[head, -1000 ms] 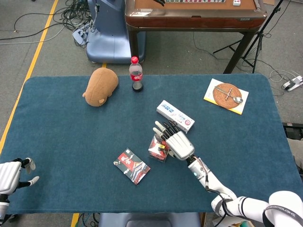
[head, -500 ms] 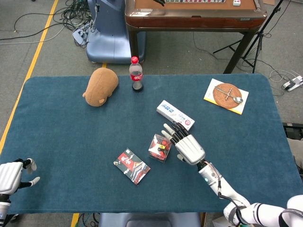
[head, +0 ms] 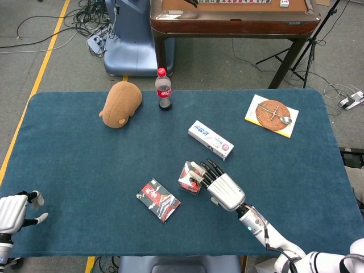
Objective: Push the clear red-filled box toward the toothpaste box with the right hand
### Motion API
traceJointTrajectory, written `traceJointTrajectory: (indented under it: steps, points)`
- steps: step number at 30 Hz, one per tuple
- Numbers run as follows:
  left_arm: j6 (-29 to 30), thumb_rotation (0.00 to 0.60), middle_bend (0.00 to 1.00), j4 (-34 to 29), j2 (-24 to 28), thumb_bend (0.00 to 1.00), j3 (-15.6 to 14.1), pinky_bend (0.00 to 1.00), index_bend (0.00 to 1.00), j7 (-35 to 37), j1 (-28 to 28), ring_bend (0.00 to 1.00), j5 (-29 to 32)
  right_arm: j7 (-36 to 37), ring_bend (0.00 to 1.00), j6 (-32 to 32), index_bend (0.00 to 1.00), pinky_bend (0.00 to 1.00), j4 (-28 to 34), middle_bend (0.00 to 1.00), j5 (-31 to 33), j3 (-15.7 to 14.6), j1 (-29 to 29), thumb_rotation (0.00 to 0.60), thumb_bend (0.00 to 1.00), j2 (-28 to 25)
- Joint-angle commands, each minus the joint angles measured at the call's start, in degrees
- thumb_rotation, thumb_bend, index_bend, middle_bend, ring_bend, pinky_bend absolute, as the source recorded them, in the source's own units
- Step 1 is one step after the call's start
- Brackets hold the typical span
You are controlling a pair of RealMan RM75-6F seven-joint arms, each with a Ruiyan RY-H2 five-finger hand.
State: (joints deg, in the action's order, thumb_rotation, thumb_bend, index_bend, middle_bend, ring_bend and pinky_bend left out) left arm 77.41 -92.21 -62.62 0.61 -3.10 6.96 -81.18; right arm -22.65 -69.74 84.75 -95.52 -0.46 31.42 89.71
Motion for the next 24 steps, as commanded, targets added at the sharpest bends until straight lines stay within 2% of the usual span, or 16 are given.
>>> traceJointTrajectory:
  steps: [1, 8, 16, 17, 21, 24]
  points:
    - [0.08, 0.600, 0.62, -0.02, 0.06, 0.02, 0.02, 0.58, 0.58, 0.14, -0.04, 0.48, -0.03, 0.30, 0.00, -1.46, 0.00, 0.05, 0.92, 0.00, -1.93, -1.06, -0.60, 0.600, 0.00, -0.46]
    - [-0.06, 0.600, 0.62, -0.01, -0.04, 0.02, 0.02, 0.58, 0.58, -0.19, 0.03, 0.48, 0.01, 1.44, 0.00, -2.73, 0.00, 0.05, 2.87, 0.01, -6.94, -3.83, -0.94, 0.600, 0.00, -1.89]
    - [0.02, 0.600, 0.62, 0.33, -0.31, 0.02, 0.36, 0.58, 0.58, -1.54, -0.05, 0.48, 1.05, 5.57, 0.00, 0.68, 0.00, 0.08, 3.24, 0.02, -9.07, -5.91, 0.52, 0.600, 0.02, -2.58]
    - [0.04, 0.600, 0.62, 0.37, -0.34, 0.02, 0.43, 0.58, 0.58, -1.69, -0.08, 0.48, 1.23, 5.96, 0.00, 1.31, 0.00, 0.08, 3.15, 0.02, -9.08, -6.00, 0.74, 0.600, 0.08, -2.42]
    - [0.05, 0.600, 0.62, 0.61, -0.46, 0.02, 0.66, 0.58, 0.58, -2.37, -0.13, 0.48, 1.91, 6.92, 0.00, 3.22, 0.00, 0.08, 2.59, 0.02, -9.10, -6.21, 1.45, 0.600, 0.44, -1.57]
    - [0.07, 0.600, 0.62, 0.77, -0.50, 0.02, 0.85, 0.58, 0.58, -2.85, -0.17, 0.48, 2.42, 7.71, 0.00, 4.85, 0.00, 0.08, 2.23, 0.02, -8.77, -6.30, 2.01, 0.600, 0.57, -0.83]
